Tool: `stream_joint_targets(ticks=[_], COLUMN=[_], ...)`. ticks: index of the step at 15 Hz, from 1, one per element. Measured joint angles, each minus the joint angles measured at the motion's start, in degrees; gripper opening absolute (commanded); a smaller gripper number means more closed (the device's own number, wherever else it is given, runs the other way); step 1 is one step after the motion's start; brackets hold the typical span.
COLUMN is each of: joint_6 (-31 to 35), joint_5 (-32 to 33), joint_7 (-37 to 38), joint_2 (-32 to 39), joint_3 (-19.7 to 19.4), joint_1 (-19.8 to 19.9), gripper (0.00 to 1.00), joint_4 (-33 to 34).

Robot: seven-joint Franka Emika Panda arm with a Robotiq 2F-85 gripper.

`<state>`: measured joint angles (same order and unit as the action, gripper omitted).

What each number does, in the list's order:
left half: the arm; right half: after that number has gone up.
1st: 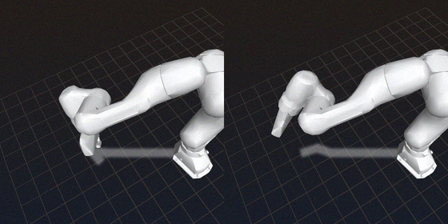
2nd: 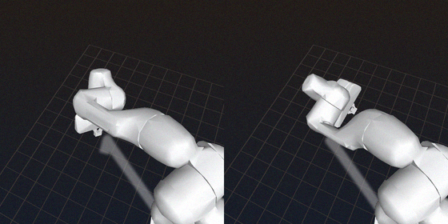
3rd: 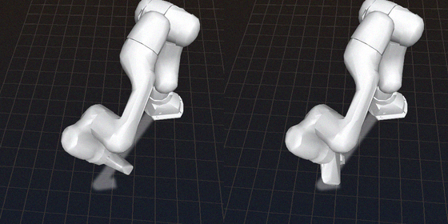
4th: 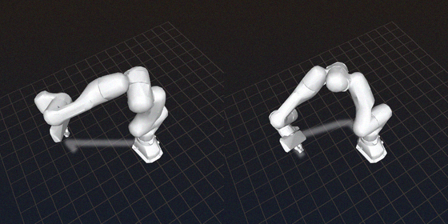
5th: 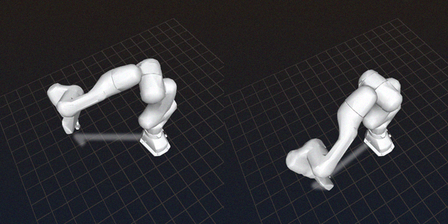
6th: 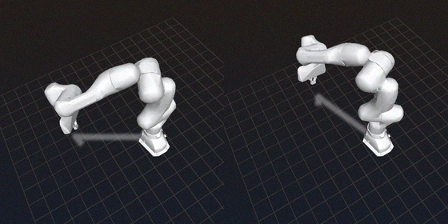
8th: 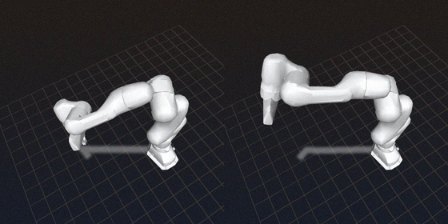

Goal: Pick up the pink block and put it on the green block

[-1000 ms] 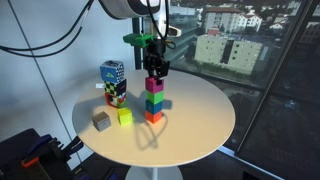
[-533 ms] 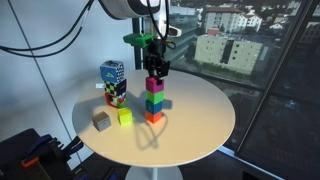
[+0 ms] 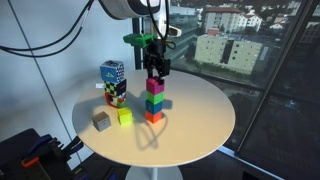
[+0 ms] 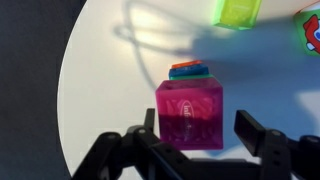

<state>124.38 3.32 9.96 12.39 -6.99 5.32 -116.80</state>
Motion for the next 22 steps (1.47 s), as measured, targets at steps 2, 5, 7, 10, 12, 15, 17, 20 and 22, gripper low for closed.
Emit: stream_joint_targets(ticks=[2, 5, 7, 10, 12, 15, 17, 20, 22], joint_6=[0.0, 0.0, 0.0, -0.3, -0.8, -2.0, -3.7, -7.3, -9.7], joint_5=[0.0, 0.0, 0.0, 0.0, 0.0, -0.2, -0.5, -0.9, -0.9], joint_7=[0.0, 0.0, 0.0, 0.0, 0.0, -0.2, -0.8, -2.6, -4.0], joint_2=[0.0, 0.0, -0.2, -0.8, -1.5, -2.9, -4.0, -5.8, -7.2], joint_3=[0.0, 0.0, 0.0, 0.0, 0.0, 0.0, 0.1, 0.1, 0.1], joint_1=[0.0, 0.0, 0.0, 0.0, 0.0, 0.0, 0.0, 0.0, 0.1], gripper=[1.0, 1.0, 1.0, 1.0, 1.0, 1.0, 1.0, 1.0, 1.0], joint_4=[0.0, 0.0, 0.1, 0.4, 0.6, 0.7, 0.8, 1.0, 1.1])
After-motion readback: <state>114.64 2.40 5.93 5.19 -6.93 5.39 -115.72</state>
